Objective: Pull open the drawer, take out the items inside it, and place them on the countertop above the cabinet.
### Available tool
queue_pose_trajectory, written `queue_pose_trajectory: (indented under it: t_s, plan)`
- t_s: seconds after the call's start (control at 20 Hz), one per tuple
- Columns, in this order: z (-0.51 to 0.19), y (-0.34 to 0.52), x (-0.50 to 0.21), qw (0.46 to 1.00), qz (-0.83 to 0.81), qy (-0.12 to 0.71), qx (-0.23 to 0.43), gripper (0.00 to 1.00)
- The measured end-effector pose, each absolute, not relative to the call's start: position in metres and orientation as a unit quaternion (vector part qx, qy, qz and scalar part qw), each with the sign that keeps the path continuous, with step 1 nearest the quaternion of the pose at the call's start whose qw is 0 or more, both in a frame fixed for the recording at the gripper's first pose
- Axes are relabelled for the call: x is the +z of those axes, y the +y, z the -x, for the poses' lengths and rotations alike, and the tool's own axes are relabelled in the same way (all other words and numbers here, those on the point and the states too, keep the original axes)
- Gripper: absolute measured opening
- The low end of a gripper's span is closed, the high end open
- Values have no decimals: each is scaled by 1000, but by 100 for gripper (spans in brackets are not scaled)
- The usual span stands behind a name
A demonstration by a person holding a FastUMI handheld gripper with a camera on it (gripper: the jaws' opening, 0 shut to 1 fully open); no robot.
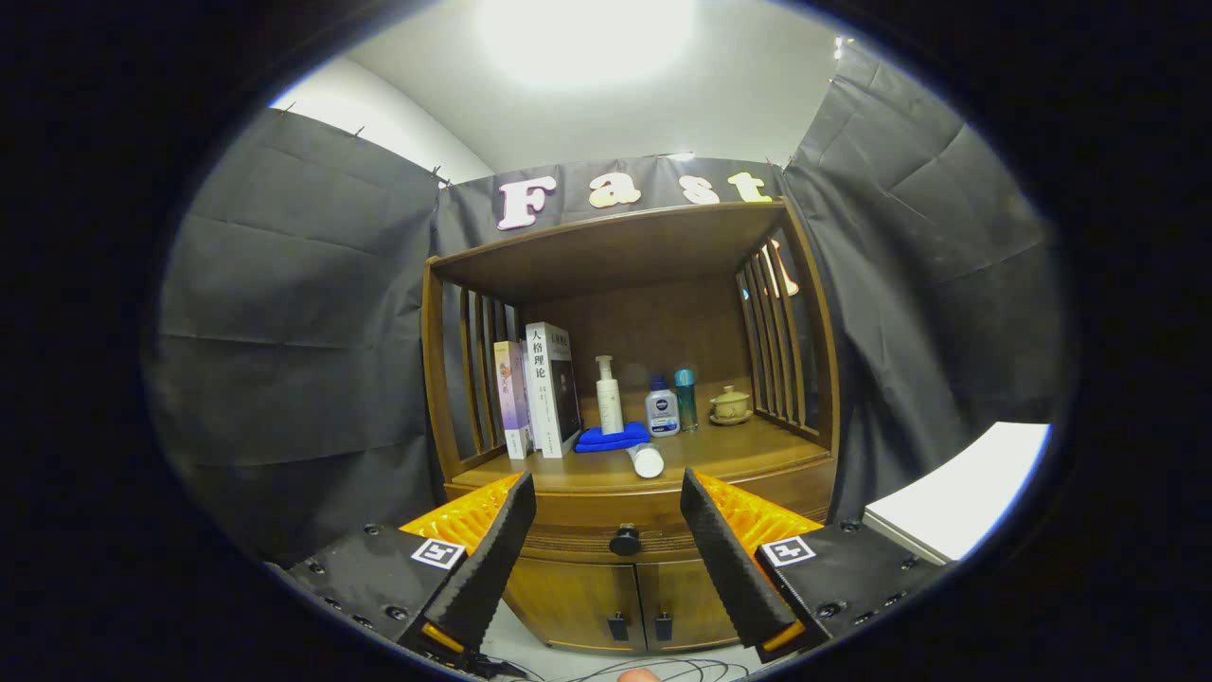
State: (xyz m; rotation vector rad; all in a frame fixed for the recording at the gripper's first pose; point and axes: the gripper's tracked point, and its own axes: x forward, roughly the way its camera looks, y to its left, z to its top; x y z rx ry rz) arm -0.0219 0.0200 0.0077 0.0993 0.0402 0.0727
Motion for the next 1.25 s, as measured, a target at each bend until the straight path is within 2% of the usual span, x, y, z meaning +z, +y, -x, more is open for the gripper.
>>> queue_pose_trajectory:
  t_s: [0.3, 1.25]
  plan:
    - [29, 8, 15, 999, -23, 1, 27, 97]
    - [27, 15, 9, 999, -11, 11, 41, 98]
